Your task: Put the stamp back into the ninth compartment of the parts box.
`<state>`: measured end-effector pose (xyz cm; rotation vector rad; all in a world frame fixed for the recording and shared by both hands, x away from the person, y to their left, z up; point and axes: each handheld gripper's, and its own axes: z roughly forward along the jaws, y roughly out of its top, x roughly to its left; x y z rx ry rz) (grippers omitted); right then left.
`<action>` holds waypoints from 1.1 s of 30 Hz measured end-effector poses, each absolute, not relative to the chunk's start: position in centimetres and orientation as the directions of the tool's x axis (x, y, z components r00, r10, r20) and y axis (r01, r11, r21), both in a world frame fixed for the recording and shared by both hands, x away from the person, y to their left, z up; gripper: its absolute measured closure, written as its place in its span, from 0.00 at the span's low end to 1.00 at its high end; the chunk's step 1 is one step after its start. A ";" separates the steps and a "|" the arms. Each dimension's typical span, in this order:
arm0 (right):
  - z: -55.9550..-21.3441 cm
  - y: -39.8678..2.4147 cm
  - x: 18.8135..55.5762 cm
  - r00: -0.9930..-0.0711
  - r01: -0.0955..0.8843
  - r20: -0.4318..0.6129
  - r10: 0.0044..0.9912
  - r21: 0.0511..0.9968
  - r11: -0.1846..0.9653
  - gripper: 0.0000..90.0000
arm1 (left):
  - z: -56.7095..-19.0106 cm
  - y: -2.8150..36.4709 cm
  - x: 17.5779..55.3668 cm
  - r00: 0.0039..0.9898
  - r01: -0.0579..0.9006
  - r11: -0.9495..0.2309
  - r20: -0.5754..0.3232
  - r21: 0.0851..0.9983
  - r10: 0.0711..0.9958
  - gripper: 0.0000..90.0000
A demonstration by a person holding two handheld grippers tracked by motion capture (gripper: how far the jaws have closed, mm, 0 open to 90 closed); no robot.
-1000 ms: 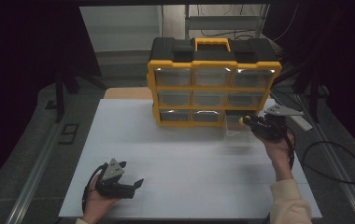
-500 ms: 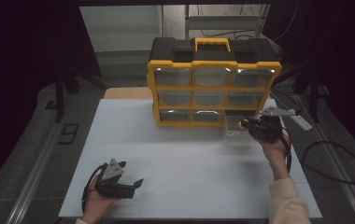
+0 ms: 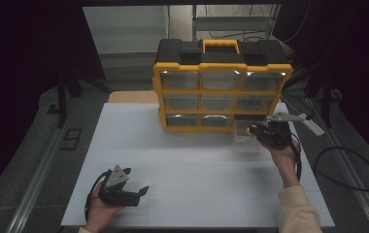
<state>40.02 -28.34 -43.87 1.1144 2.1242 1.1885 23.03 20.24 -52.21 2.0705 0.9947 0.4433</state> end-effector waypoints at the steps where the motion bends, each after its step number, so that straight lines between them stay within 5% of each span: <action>1: -43.8 -28.3 40.0 -0.565 0.422 0.003 0.825 0.860 0.286 0.62 | -52.2 20.2 23.0 0.633 0.501 -0.389 -0.021 0.773 0.774 0.10; 4: -43.5 -28.2 39.8 -0.564 0.401 0.017 0.826 0.880 0.256 0.42 | -52.2 20.3 23.0 0.630 0.501 -0.388 -0.019 0.774 0.776 0.10; 7: -43.1 -28.0 39.4 -0.569 0.374 0.026 0.822 0.898 0.231 0.33 | -52.2 20.3 23.0 0.630 0.501 -0.388 -0.018 0.774 0.776 0.10; 33: -42.8 -26.8 37.5 -0.623 0.357 0.032 0.782 0.901 0.247 0.34 | -52.1 20.3 22.9 0.629 0.496 -0.379 -0.022 0.782 0.777 0.09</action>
